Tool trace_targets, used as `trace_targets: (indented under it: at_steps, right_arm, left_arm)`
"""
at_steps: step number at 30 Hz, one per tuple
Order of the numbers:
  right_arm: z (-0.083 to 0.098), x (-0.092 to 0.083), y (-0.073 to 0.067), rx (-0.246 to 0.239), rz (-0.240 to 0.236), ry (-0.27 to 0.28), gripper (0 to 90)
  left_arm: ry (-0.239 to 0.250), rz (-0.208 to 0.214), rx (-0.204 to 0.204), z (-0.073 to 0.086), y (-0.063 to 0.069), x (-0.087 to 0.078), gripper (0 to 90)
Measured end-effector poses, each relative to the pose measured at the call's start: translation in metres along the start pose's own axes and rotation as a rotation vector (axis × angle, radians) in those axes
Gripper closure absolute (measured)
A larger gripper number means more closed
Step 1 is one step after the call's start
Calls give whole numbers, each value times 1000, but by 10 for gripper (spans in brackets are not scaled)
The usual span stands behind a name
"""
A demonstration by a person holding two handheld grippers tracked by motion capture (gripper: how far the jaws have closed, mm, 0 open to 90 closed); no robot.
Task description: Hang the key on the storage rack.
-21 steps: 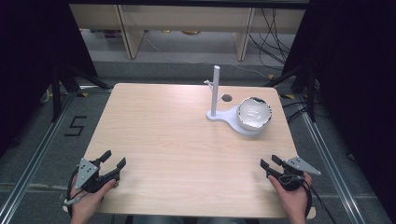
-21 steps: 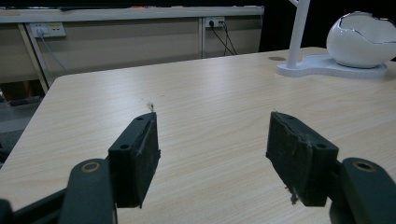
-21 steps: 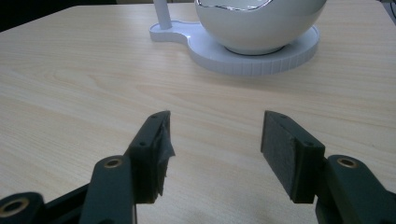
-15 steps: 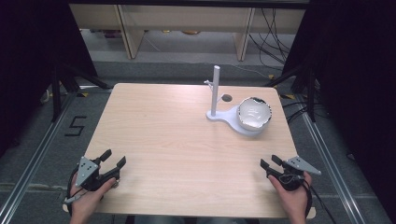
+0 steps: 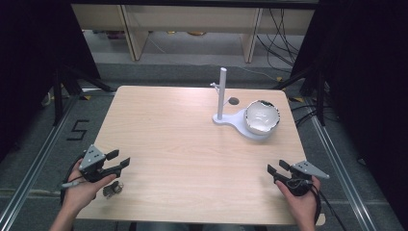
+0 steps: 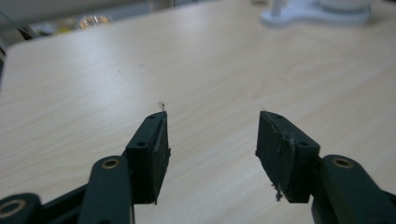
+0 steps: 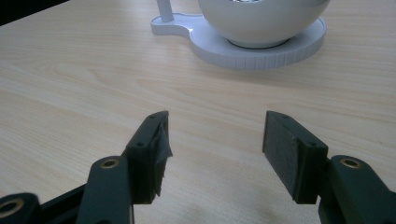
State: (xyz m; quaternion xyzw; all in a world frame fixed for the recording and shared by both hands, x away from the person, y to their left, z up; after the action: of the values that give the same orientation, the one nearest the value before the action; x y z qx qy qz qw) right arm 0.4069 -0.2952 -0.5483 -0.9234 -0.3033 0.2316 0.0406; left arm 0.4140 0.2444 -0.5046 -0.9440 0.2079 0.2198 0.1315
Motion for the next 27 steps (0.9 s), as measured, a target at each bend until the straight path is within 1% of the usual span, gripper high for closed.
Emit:
trace_targets:
  at_steps: [1,2,3,4,5,6,7,8,9,10,11,12,13,14,15,16,17,18,19,20,21,22,23,24,25,26,27]
  right_arm:
    - [0,1,-4,51,-8,14,421]
    - [0,1,-4,55,-10,14,421]
    - [-1,1,-2,26,-18,8,422]
    - [-1,1,-2,26,-18,8,422]
    - [2,0,-5,62,-16,-23,421]
    - [2,0,-5,62,-16,-23,421]
    - [1,1,-5,62,-27,-12,421]
    - [1,1,-5,62,-27,-12,421]
    - [1,2,-3,33,-28,-19,420]
    - [1,2,-3,33,-28,-19,420]
    - [1,2,-2,32,-7,-20,421]
    - [1,2,-2,32,-7,-20,421]
    - [2,1,-4,47,-11,-30,420]
    - [2,1,-4,47,-11,-30,420]
    - [1,3,0,-3,-11,-16,419]
    - [1,4,2,-12,1,-22,419]
    - [1,4,1,-4,-4,-20,419]
    - [1,3,-1,7,-20,-27,418]
    - [1,3,-1,7,-20,-32,419]
    - [1,4,0,1,-17,-26,418]
    - [1,4,0,5,-8,-27,417]
    - [1,4,0,5,-8,-27,417]
    - [2,3,0,9,-8,-39,416]
    - [2,3,0,9,-8,-39,416]
    - [2,3,-1,15,-16,-37,415]
    - [1,4,-2,15,-26,-32,415]
    - [1,4,-2,15,-26,-32,415]
  left_arm:
    - [-133,34,24,4,0,-1,479]
    - [-133,34,24,4,0,-1,479]
    - [-214,70,50,6,1,-2,481]
    - [-271,85,69,7,0,-2,481]
    - [-346,105,95,7,-2,-2,496]
    - [-346,105,95,7,-2,-2,512]
    - [-412,126,122,5,-5,-2,529]
    - [-412,126,122,5,-5,-2,537]
    - [-473,159,119,6,-4,0,542]
    - [-473,159,119,6,-4,0,541]
    - [-569,227,164,11,-1,-1,545]
    - [-569,227,164,11,-1,-1,552]
    - [-584,249,164,12,5,1,561]
    - [-599,254,163,14,8,4,561]
    - [-680,278,245,19,7,4,567]
    - [-680,278,245,19,7,4,570]
    - [-726,307,285,23,12,6,577]
    - [-744,324,297,25,13,6,585]
    - [-768,344,317,27,15,7,592]
    - [-787,361,327,29,17,7,601]
    - [-799,369,335,31,19,8,611]
    - [-799,369,335,31,19,8,618]
    - [-821,382,356,34,21,9,626]
    - [-821,382,356,34,21,9,632]
    - [-848,388,363,36,22,9,646]
    - [-857,387,363,37,22,8,654]
    - [-857,387,363,37,22,8,666]
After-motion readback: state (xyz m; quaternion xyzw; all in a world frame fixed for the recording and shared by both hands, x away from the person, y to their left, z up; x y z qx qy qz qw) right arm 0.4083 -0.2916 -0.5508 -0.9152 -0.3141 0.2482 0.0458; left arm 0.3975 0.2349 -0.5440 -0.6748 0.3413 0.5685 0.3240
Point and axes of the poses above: each handheld gripper's, and its own axes: x roughly forward along the jaws, z roughly out of its underside, y roughly to its right, the point moved 8 cm from there along x, roughly forward along the jaws, and after that the axes turned 11 degrees about -z, right-handed, at the moved point
